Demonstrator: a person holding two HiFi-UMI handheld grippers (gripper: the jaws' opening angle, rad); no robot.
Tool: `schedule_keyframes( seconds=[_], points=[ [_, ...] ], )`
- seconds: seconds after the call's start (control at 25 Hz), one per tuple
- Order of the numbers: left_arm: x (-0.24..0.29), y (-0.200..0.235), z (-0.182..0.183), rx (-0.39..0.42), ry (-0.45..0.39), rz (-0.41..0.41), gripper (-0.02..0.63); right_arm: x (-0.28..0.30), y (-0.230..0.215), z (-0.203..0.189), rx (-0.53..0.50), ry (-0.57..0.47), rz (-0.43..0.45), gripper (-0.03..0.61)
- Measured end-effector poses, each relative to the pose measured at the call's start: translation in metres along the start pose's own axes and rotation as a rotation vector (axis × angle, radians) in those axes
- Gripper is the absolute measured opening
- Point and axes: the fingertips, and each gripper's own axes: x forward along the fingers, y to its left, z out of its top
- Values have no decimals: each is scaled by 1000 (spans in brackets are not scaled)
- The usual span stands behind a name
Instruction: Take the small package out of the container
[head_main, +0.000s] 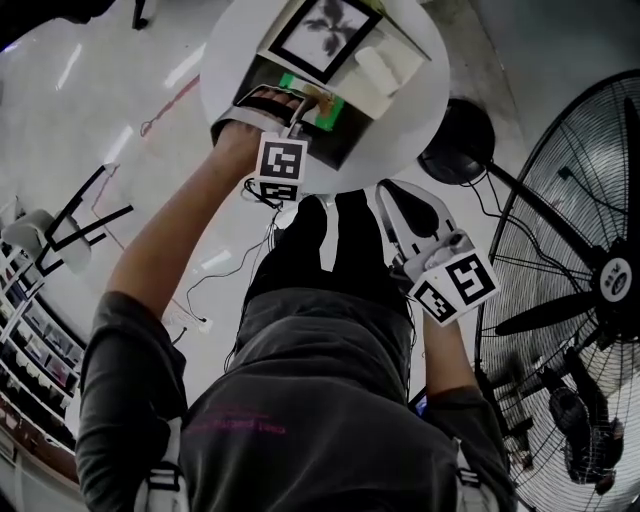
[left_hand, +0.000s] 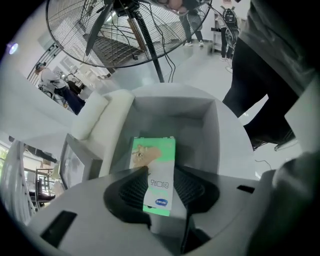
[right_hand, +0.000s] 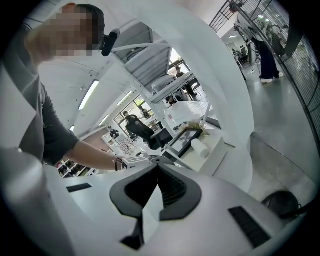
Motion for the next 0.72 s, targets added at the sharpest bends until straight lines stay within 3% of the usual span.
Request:
schedule_keyframes(
  seconds=[0.12,0.72],
  points=[
    [-8,-4,3,7,-11,0,131,0,5,3,-7,-3,6,21],
    [-43,1,12,-61,-80,-18,60,0,19,23,-40,-31,17,21]
  ],
)
